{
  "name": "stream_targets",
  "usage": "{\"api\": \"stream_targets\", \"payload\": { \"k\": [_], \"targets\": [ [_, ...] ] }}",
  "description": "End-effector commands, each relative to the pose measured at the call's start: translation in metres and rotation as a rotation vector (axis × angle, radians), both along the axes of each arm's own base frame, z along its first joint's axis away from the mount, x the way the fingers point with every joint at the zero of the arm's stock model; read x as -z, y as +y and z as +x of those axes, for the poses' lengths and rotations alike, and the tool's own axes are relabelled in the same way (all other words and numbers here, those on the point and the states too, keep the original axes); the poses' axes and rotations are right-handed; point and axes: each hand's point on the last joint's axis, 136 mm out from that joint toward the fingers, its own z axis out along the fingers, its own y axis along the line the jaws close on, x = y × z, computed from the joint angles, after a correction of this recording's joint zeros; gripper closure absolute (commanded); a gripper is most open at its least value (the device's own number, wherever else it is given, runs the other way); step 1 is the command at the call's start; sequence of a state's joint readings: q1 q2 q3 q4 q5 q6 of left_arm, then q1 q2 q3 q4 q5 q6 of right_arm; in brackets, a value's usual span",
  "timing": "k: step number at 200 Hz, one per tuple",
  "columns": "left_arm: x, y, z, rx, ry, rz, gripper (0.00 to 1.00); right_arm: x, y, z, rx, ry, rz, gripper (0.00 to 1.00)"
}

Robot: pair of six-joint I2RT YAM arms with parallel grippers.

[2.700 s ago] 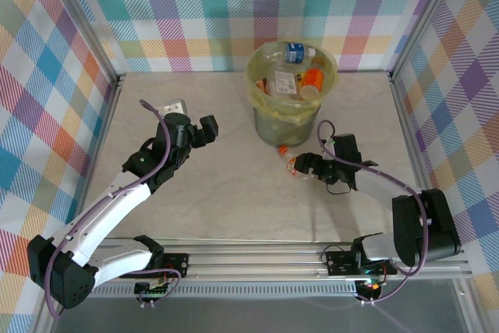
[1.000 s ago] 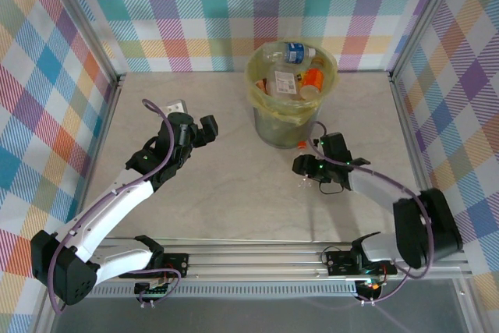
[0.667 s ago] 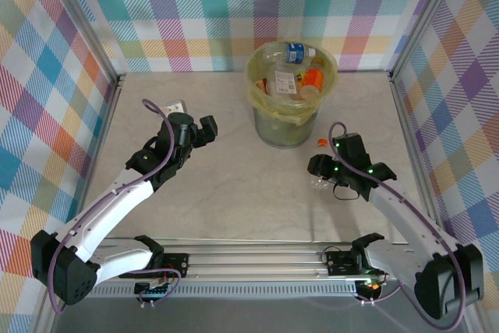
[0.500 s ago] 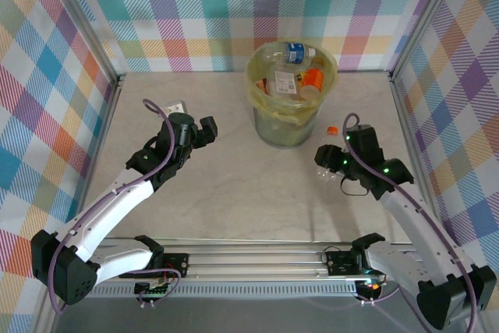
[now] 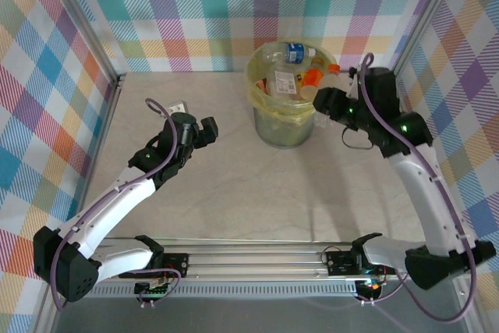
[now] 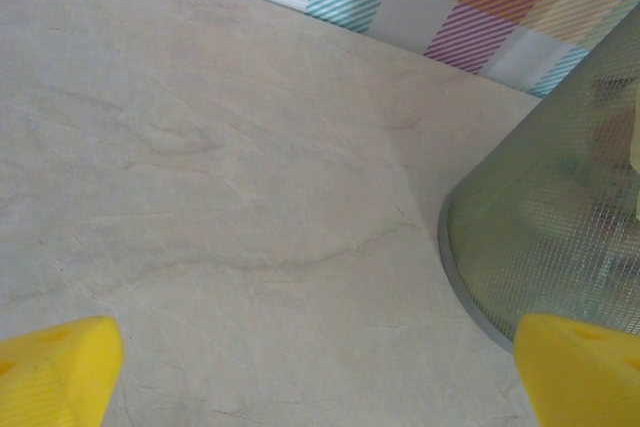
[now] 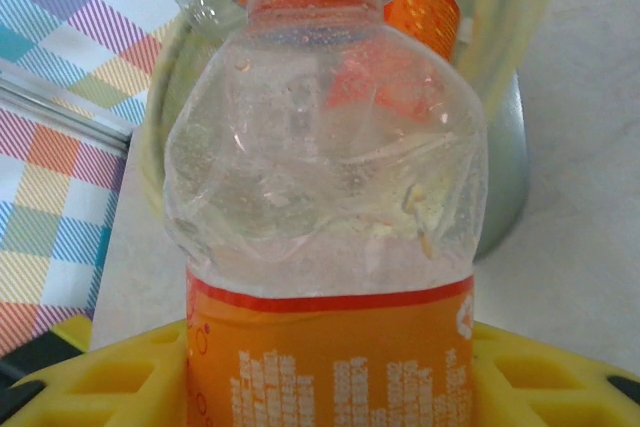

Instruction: Put the plastic bottles in the bin

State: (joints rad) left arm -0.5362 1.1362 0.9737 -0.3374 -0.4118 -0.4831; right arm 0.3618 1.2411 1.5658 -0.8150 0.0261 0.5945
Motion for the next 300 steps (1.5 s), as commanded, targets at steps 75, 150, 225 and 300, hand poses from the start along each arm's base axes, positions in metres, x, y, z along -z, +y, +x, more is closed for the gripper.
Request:
{"api": "stream_targets", "payload": {
  "k": [75,150,225,300],
  "targets": [
    [-0.006,-0.023,0.005,0.072,0.001,-0.099,0.00,-0.009,0.038,0.111,0.080,-0.002,0.074,0.66],
    [-0.002,-0.024,0.007,0.070,0.006,-0.094,0.00,0.014,0.066,0.140,0.066,0.065,0.084,0.61],
    [-0.003,-0.024,0.006,0.073,0.005,-0.096,0.00,0.019,0.060,0.130,0.130,0.057,-0.016,0.37],
    [-0.005,-0.023,0.004,0.070,0.001,-0.104,0.00,0.004,0.050,0.119,0.141,0.009,-0.044,0.26]
  ]
}}
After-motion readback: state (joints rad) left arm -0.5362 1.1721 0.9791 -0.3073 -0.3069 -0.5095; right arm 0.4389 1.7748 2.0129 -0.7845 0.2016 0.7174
